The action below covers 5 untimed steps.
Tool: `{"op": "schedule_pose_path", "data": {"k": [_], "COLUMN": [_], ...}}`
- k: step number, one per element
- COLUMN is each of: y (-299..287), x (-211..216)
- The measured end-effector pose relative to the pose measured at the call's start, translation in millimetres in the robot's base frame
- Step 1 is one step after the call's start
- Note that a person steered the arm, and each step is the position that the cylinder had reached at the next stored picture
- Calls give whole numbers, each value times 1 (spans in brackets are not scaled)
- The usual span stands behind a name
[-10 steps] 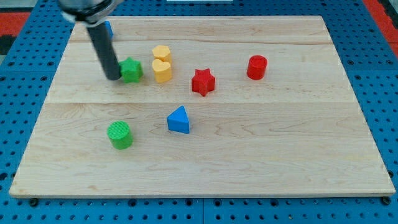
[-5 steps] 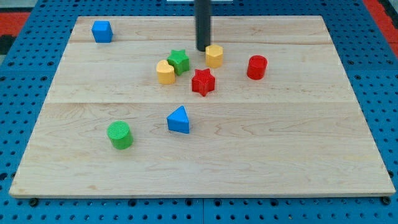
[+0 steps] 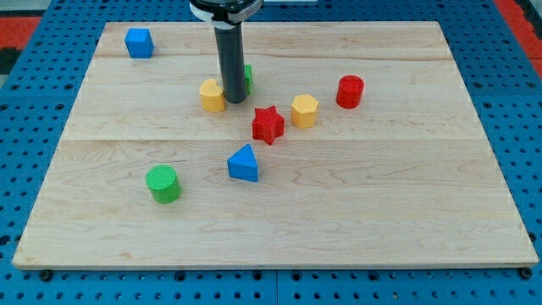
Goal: Place green star above to the yellow hexagon
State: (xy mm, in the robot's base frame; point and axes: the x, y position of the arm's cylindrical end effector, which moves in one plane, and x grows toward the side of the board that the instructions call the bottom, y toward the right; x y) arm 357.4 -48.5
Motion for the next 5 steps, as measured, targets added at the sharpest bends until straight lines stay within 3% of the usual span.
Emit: {"op": "schedule_pose_path", "data": {"k": [1,2,4,5], "y": [26,35,-13,-29], "x": [-44,-52,-22,-57]}}
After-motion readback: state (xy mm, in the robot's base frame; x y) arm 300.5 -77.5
